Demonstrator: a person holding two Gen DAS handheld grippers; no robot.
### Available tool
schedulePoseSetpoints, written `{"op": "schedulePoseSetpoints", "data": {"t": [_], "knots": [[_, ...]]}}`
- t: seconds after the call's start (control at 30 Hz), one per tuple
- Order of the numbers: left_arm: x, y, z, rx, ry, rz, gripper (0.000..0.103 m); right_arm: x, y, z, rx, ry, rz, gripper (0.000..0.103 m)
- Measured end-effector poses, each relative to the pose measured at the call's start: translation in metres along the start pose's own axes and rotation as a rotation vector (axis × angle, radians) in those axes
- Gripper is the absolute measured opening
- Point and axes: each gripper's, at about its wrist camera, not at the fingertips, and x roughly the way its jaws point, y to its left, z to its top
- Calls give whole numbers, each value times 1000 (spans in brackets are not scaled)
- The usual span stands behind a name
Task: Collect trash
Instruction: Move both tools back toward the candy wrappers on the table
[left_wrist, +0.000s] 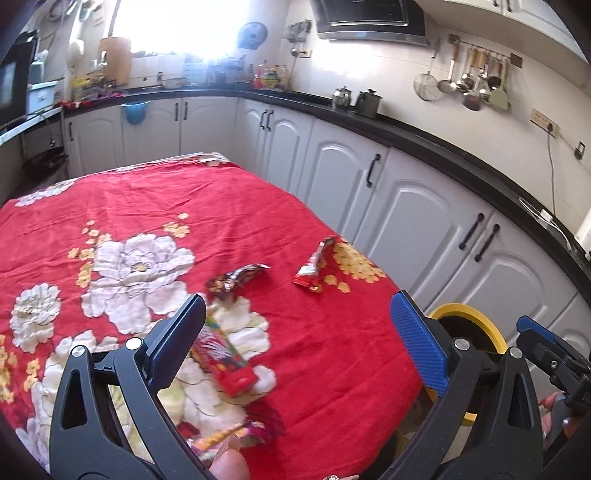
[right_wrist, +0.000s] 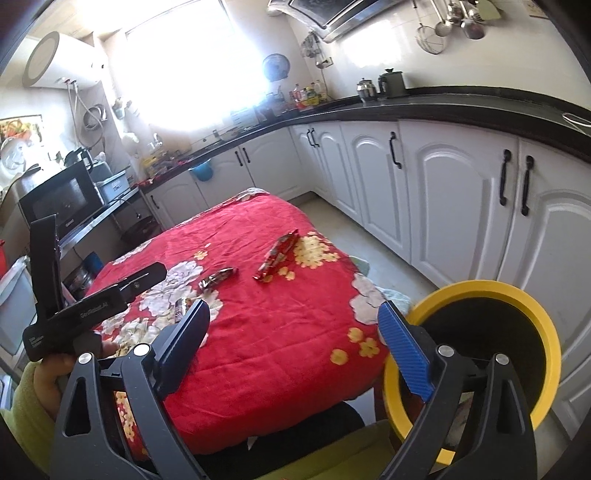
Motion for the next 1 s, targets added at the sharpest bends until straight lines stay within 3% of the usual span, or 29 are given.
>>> {"op": "schedulePoseSetpoints", "data": {"t": [0.3, 0.53, 0.67, 0.77, 1.0], "knots": [[4, 42, 5, -49, 7, 53, 92, 31, 23, 8, -18, 30, 35, 90], [1, 68, -8, -25, 58, 80, 92, 69, 36, 14, -39, 73, 43, 90], [5, 78, -17, -16, 97, 54, 92, 95, 42, 16, -48, 101, 37, 90], [8, 78, -22, -6, 127, -7, 92, 115, 41, 20, -38, 126, 34, 90], [13, 65, -45, 105, 203, -83, 92, 164, 41, 32, -29, 178, 9, 86]]}}
